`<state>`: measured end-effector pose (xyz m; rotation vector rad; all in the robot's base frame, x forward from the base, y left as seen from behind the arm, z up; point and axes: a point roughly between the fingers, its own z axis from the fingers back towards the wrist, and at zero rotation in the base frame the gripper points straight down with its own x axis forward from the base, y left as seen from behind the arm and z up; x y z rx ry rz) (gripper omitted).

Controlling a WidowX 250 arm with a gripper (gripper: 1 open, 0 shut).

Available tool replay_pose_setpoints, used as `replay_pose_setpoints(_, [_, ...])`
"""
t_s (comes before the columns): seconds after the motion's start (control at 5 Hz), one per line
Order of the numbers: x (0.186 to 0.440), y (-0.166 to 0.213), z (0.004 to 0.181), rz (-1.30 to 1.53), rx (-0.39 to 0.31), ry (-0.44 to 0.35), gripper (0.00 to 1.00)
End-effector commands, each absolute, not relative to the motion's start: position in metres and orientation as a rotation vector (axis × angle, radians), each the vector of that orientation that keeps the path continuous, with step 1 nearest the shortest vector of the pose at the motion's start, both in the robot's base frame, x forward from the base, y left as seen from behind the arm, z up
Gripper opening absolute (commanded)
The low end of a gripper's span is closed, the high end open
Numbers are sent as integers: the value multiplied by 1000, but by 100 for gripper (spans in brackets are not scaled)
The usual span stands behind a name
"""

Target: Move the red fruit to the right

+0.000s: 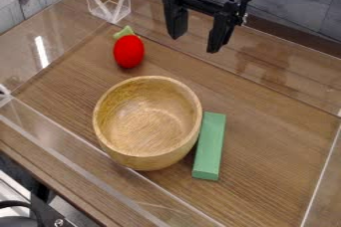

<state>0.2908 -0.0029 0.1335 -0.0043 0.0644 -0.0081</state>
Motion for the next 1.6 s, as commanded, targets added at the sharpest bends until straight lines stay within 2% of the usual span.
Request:
replay_pose_setpoints(0.0, [294, 6, 121, -4, -8, 81, 100])
replay_pose_setpoints(0.6, [292, 97, 84, 68, -18, -24, 100])
replay_pose_setpoints(0.8, [298, 107, 67, 78, -29, -68, 100])
replay_pose_setpoints(1.0, [300, 130, 58, 152, -30, -103, 100])
replay_pose_setpoints(1.2, [302, 147, 55, 211, -34, -124, 100])
replay_pose_setpoints(1.4, [304, 147, 65, 280, -39, -140, 100])
